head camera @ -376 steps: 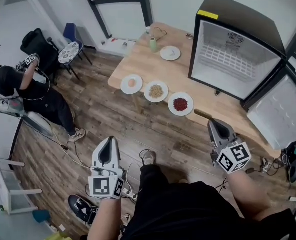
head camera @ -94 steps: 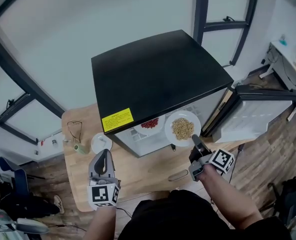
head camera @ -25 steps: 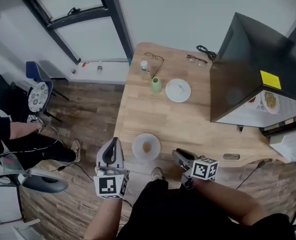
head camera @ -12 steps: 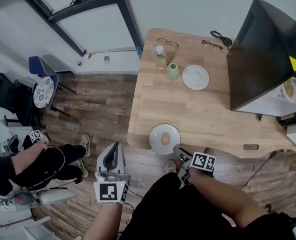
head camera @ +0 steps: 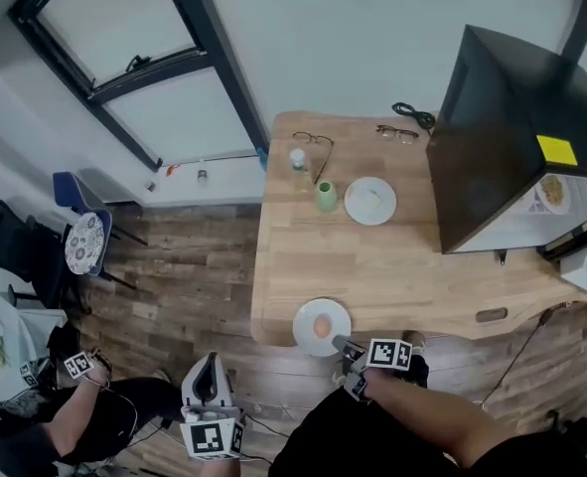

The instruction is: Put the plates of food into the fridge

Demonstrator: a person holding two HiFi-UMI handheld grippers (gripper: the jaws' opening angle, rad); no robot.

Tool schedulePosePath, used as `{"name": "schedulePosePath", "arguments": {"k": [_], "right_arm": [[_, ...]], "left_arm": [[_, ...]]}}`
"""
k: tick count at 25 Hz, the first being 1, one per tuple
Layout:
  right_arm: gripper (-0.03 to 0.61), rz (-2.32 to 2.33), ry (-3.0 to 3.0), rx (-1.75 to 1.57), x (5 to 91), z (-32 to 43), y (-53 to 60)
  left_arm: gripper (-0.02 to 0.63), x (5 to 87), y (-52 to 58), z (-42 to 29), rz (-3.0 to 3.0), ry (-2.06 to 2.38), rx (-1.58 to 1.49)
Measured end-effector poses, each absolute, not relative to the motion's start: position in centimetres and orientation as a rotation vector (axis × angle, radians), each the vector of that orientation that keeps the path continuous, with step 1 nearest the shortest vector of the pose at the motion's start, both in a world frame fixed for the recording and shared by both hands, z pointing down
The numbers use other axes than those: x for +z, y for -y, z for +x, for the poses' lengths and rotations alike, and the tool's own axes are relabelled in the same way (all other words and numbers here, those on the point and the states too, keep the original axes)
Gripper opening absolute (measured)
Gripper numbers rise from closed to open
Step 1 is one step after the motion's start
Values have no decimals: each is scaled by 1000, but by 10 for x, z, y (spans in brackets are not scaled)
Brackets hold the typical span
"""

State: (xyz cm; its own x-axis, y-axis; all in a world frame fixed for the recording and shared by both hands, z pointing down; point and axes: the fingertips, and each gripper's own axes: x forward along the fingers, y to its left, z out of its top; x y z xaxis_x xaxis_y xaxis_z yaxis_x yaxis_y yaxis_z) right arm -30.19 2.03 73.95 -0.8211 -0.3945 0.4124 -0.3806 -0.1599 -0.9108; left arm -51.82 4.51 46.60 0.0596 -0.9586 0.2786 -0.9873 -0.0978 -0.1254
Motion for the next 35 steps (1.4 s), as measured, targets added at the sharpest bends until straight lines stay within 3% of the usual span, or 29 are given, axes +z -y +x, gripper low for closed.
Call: {"name": "schedulePosePath", "arguments": {"k": [10,25,35], "right_arm": [[35,-914,-2009,-2047,683,-232,-15],[37,-1172,-1865,-1817,626,-22,13],[37,-1204,-1782,-1773,617,72,47]], "left_arm": [[3,447,10,-445,2431,1907,350],[3,419,74,-261,2672,1631,166],[3,407,111,-172,2712,1612,189]]}}
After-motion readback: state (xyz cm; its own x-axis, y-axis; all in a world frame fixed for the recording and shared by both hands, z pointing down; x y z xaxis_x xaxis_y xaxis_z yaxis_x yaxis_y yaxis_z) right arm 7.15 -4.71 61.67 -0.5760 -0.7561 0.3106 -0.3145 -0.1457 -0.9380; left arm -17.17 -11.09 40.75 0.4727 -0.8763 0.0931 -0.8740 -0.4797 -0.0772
